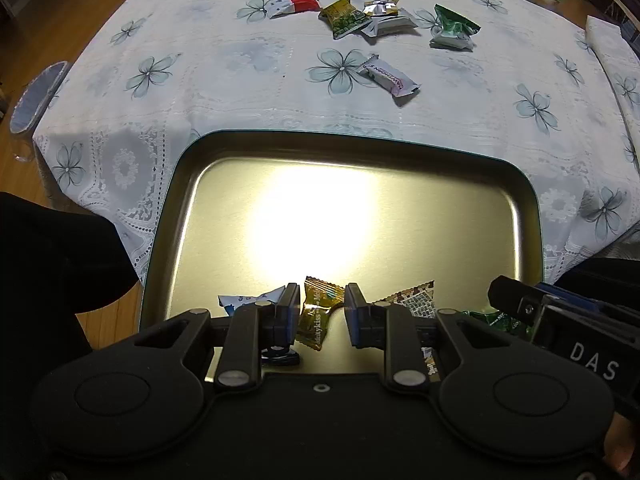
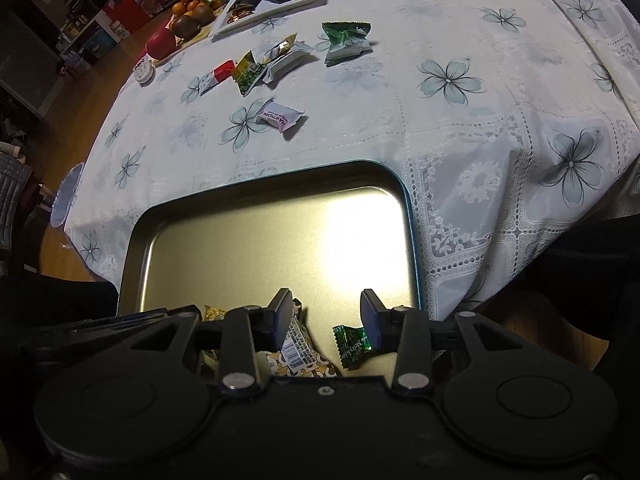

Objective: Organize snacks
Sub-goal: 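Lower both tools to the tray and open them to release the candies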

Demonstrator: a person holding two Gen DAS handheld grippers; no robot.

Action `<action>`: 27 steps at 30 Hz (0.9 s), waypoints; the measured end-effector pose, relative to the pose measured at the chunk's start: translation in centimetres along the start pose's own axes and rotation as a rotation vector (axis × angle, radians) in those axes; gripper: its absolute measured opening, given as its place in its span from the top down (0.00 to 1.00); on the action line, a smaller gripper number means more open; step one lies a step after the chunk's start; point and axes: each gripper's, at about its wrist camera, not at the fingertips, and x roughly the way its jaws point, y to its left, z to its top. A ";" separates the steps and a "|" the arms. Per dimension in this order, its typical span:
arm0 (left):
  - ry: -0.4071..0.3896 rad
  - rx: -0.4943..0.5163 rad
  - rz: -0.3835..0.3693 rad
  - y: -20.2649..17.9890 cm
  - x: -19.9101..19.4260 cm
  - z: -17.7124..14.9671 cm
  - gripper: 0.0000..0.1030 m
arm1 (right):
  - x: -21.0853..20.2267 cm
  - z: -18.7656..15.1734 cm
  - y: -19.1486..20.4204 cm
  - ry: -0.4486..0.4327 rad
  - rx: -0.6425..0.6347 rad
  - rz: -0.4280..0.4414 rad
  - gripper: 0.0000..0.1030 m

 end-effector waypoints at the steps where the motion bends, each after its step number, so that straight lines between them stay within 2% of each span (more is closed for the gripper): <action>1: -0.001 0.001 0.000 0.0 0.0 0.0 0.67 | 0.0 0.0 0.1 0.001 -0.001 -0.002 0.61; 14: 0.015 -0.002 0.004 0.1 0.4 -0.2 0.67 | 0.5 0.0 0.3 0.023 -0.013 -0.004 0.60; 27: -0.005 -0.004 0.004 0.3 -0.4 -0.5 0.67 | 0.3 -0.1 0.2 0.020 -0.023 -0.005 0.59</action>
